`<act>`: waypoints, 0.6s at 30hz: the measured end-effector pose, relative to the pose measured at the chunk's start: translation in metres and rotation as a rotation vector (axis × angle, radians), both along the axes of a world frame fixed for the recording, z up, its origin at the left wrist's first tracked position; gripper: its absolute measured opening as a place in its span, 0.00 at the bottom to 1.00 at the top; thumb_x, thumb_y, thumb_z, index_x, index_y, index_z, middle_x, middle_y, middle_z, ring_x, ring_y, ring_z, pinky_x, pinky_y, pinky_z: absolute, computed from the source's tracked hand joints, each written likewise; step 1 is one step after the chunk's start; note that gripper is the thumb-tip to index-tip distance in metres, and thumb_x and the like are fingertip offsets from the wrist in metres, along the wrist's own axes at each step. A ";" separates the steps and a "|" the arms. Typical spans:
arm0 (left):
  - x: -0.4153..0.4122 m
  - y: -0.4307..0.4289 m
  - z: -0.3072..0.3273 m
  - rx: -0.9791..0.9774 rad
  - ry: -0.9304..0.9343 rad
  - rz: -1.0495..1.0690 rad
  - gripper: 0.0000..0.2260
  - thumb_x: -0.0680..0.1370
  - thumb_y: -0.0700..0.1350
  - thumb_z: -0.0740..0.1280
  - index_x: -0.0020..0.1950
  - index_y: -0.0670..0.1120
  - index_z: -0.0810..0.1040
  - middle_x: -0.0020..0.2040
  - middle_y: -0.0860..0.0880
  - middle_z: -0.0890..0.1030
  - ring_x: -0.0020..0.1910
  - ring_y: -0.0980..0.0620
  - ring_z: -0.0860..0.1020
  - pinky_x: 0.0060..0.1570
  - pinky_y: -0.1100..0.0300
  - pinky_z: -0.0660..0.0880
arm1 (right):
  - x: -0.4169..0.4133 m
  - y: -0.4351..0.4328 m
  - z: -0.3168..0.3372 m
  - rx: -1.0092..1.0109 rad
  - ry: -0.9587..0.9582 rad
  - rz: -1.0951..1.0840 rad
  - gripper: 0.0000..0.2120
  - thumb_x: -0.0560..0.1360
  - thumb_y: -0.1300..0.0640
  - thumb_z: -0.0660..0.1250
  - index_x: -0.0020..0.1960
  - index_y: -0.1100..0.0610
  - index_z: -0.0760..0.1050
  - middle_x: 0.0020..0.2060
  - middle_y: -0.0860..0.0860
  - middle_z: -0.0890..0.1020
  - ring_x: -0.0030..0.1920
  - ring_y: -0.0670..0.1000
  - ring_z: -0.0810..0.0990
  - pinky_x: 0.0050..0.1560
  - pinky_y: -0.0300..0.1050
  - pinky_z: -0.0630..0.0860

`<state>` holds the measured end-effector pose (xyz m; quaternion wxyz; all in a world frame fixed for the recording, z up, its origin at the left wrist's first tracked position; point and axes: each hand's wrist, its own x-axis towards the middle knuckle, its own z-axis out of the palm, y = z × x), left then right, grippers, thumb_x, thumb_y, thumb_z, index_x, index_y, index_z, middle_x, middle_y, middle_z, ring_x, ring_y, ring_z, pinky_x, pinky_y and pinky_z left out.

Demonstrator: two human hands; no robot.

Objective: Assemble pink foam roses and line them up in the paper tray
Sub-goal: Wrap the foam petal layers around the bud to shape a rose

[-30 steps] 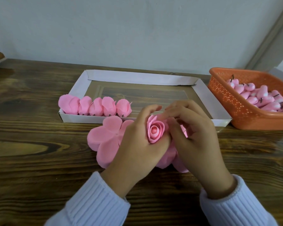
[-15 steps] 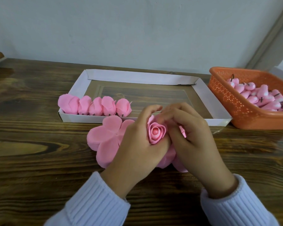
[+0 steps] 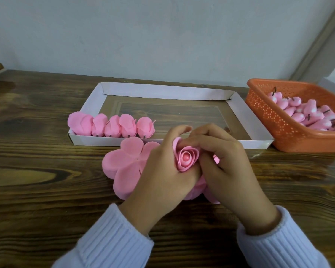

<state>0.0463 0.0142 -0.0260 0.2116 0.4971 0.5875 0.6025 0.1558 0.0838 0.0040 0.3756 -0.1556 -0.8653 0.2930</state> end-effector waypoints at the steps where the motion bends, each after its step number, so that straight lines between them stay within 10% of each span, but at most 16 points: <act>1: 0.000 0.000 0.000 0.003 0.006 0.005 0.26 0.70 0.37 0.75 0.66 0.47 0.73 0.50 0.59 0.82 0.48 0.62 0.81 0.42 0.71 0.76 | 0.000 0.000 0.000 -0.003 -0.006 -0.002 0.21 0.69 0.74 0.58 0.50 0.57 0.83 0.43 0.49 0.78 0.47 0.43 0.77 0.47 0.32 0.70; 10: 0.001 0.001 -0.001 0.048 0.019 -0.003 0.26 0.67 0.44 0.72 0.65 0.48 0.74 0.49 0.60 0.82 0.48 0.63 0.81 0.43 0.71 0.76 | 0.000 0.001 -0.001 0.122 -0.001 -0.033 0.18 0.68 0.72 0.61 0.51 0.57 0.83 0.43 0.47 0.80 0.46 0.49 0.77 0.47 0.37 0.71; 18: 0.004 0.006 0.002 0.102 -0.058 0.003 0.11 0.62 0.51 0.70 0.43 0.55 0.76 0.34 0.66 0.81 0.36 0.69 0.79 0.37 0.76 0.72 | 0.000 0.001 0.000 0.114 0.217 -0.120 0.18 0.72 0.69 0.67 0.52 0.48 0.75 0.46 0.40 0.80 0.48 0.41 0.79 0.49 0.34 0.74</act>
